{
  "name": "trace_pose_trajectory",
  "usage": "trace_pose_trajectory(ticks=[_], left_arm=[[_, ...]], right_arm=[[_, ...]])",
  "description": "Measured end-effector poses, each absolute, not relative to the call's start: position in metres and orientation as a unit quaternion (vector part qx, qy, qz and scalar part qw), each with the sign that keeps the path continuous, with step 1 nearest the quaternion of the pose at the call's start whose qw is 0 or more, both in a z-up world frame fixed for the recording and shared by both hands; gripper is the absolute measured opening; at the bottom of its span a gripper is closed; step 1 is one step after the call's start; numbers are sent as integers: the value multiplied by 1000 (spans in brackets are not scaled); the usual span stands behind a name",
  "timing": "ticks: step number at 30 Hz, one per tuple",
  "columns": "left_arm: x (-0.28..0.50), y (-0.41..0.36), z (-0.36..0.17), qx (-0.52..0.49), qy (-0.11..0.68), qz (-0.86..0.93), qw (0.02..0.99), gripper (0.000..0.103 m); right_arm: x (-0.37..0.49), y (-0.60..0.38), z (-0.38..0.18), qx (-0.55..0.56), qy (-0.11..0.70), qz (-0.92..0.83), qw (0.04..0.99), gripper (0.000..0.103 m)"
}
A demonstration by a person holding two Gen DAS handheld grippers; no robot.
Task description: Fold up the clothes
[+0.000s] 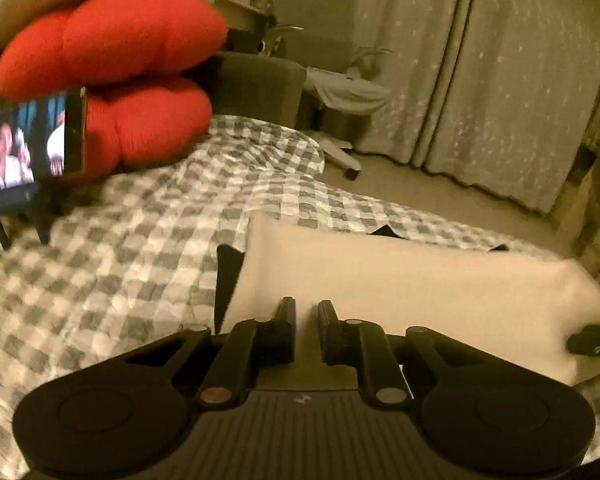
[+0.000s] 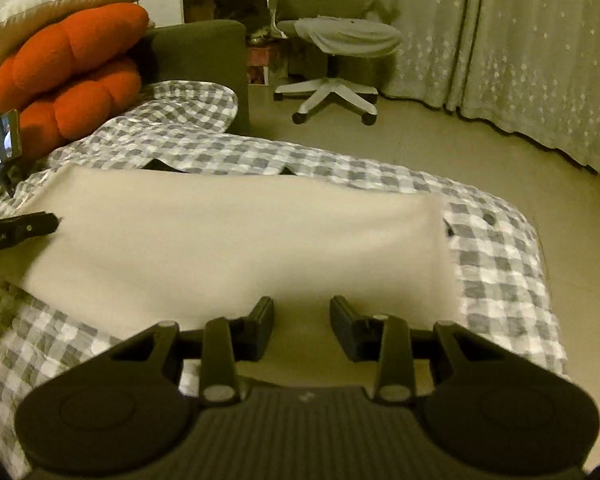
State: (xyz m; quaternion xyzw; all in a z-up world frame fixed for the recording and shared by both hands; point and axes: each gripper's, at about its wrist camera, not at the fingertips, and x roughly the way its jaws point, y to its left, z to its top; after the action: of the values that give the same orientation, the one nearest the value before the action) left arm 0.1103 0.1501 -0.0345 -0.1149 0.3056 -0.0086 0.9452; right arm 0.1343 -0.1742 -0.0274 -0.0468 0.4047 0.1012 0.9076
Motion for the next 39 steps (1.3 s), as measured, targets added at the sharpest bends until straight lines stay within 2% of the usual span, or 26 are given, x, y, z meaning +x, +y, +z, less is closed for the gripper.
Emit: trace_pose_trajectory(ticks=[12,22,32,39], left_arm=[[102,142,-20,-102,302,-1,948,14],[100,95,-20,-54,300,-26,952,15],[118,76,-13,-135,337,-36,931,14],[118,60,-30,-95,334,-35,937,14]], right_arm=[[125,-224,-22,16,417,69,906,30],[104,-179,-17,-29,383,92,919,31],[112,-183,-22,-27,383,94,919,32],[109,-192,-19,-17,379,98,920,32]])
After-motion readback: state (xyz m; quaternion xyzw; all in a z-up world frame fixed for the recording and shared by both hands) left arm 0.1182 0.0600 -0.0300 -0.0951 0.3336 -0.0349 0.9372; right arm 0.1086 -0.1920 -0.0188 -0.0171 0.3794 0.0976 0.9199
